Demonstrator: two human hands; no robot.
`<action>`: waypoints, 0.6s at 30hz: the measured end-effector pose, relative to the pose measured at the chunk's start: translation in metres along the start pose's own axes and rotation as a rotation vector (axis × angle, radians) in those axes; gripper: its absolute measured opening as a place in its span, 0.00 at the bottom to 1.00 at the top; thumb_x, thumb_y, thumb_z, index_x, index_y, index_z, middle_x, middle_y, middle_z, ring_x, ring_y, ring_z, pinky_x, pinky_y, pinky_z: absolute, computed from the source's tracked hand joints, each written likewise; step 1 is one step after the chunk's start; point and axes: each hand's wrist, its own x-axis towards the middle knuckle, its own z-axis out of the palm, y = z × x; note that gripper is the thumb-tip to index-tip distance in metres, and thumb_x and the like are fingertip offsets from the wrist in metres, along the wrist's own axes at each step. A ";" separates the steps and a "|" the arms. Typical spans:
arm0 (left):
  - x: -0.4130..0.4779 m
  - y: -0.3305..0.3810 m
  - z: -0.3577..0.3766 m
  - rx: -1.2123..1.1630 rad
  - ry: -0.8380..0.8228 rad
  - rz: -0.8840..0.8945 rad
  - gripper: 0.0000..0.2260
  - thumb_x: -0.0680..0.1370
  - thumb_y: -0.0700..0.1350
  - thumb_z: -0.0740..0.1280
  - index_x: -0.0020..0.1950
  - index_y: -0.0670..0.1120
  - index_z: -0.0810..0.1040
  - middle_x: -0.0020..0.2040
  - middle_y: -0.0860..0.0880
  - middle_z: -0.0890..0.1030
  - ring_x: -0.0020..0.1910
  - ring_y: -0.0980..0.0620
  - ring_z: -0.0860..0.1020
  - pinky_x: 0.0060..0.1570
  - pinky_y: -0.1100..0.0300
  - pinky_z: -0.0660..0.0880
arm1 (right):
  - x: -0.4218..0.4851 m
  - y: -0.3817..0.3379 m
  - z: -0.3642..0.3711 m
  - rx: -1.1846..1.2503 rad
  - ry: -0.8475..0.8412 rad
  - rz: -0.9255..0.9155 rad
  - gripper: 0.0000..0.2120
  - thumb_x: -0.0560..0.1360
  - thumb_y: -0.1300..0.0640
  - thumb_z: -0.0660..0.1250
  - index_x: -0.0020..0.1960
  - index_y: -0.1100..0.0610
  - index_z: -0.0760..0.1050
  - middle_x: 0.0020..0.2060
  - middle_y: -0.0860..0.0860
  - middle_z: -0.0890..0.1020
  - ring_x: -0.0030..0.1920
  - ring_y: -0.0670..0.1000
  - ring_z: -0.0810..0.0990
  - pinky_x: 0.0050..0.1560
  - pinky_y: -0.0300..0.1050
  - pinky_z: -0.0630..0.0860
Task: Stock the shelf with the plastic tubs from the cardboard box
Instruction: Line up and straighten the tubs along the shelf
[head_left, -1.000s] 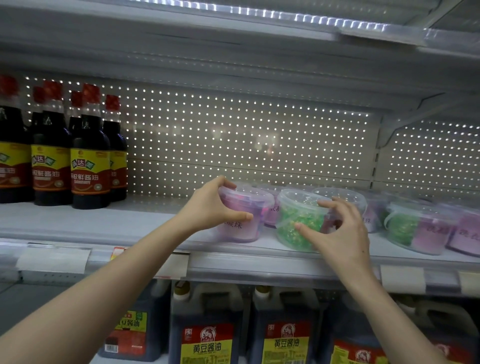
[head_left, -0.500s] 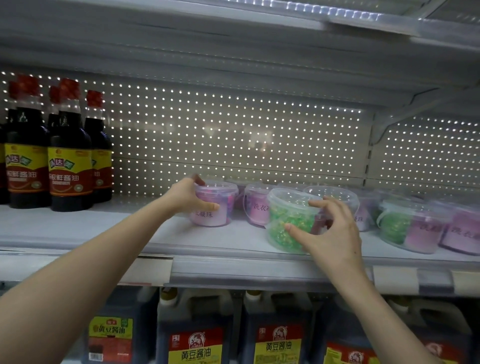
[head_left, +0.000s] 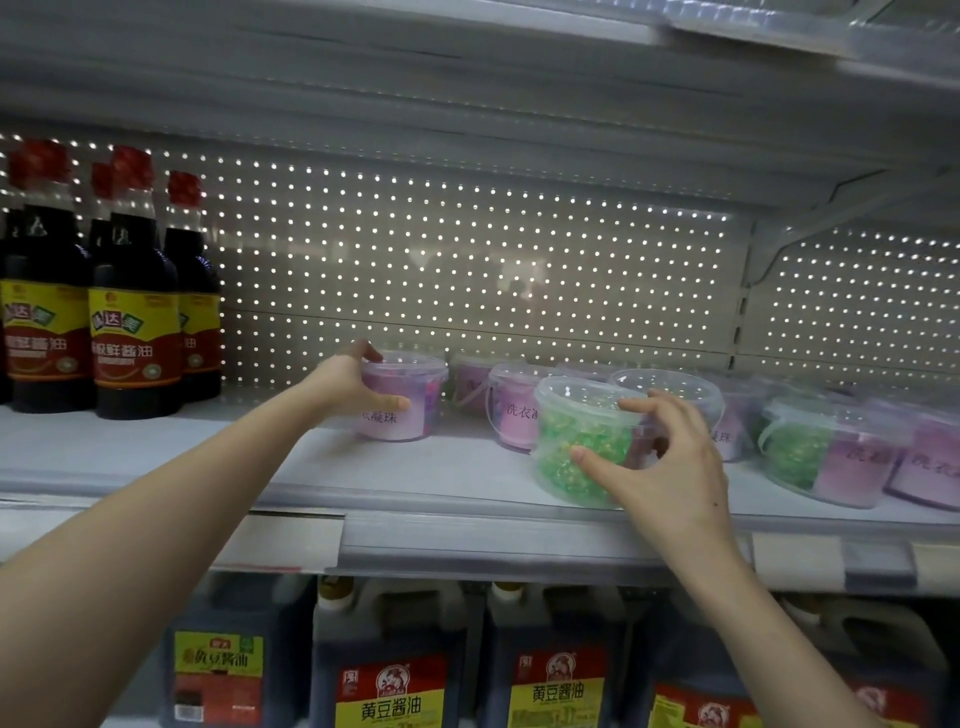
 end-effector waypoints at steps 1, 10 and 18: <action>0.001 0.000 0.000 0.000 0.000 -0.003 0.30 0.67 0.49 0.77 0.63 0.45 0.69 0.50 0.44 0.78 0.48 0.45 0.77 0.48 0.55 0.74 | 0.000 0.000 0.000 0.006 0.003 0.000 0.26 0.60 0.45 0.78 0.54 0.44 0.73 0.62 0.43 0.70 0.59 0.47 0.74 0.59 0.45 0.71; -0.011 0.019 0.006 0.113 0.009 0.079 0.32 0.70 0.48 0.75 0.69 0.41 0.66 0.57 0.42 0.77 0.56 0.43 0.75 0.54 0.55 0.72 | -0.002 0.001 -0.007 0.029 0.062 0.004 0.26 0.57 0.46 0.79 0.53 0.46 0.76 0.60 0.44 0.73 0.56 0.48 0.76 0.58 0.48 0.74; -0.027 0.082 0.047 0.096 -0.049 0.476 0.28 0.73 0.48 0.71 0.71 0.47 0.67 0.61 0.46 0.75 0.54 0.50 0.71 0.47 0.64 0.62 | -0.007 0.009 -0.021 0.028 0.071 -0.008 0.26 0.57 0.46 0.79 0.52 0.45 0.74 0.58 0.38 0.69 0.53 0.50 0.77 0.57 0.50 0.75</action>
